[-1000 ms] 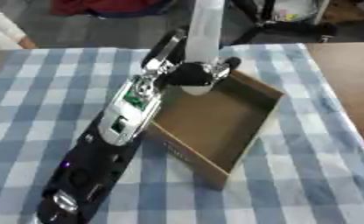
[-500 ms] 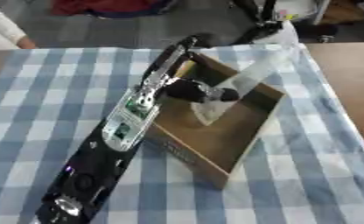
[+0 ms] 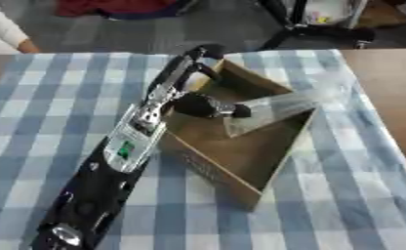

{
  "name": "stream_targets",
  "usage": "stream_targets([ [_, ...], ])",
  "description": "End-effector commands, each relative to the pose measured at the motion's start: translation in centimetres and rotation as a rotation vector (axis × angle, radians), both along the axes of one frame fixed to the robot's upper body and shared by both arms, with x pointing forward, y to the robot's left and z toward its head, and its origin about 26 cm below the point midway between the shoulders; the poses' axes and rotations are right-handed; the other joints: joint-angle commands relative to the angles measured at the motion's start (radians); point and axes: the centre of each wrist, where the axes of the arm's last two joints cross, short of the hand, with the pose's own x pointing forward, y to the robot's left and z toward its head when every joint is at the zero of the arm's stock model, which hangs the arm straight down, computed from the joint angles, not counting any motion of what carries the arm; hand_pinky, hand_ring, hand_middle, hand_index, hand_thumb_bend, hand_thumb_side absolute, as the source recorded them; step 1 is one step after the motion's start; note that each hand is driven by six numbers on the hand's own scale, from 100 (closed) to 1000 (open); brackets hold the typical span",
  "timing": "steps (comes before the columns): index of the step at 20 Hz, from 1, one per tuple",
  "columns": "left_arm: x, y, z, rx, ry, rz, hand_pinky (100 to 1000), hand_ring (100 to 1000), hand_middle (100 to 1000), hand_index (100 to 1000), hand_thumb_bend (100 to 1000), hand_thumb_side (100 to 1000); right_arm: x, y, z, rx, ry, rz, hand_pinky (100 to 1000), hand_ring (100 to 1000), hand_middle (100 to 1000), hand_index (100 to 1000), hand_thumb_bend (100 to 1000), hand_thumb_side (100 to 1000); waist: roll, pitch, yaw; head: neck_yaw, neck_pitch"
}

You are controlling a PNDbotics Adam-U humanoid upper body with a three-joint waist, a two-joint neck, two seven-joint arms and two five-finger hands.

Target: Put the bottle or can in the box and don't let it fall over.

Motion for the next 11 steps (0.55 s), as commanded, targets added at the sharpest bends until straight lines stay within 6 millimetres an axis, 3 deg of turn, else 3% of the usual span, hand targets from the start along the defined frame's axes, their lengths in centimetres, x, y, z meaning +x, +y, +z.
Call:
stream_targets([
  [1, -0.2, 1.5, 1.7, -0.031, -0.046, 0.029, 1000, 643, 789, 885, 960, 238, -0.2, -0.4, 0.6, -0.011, -0.017, -0.006, 826, 912, 1000, 871, 100, 761, -0.005, -0.021, 0.003, -0.006, -0.006],
  [11, -0.4, 7.8, 1.9, -0.096, -0.049, 0.207, 1000, 639, 784, 889, 956, 238, -0.4, -0.7, 0.5, -0.013, -0.019, -0.016, 826, 912, 1000, 870, 100, 752, -0.011, -0.029, 0.019, -0.013, -0.006],
])
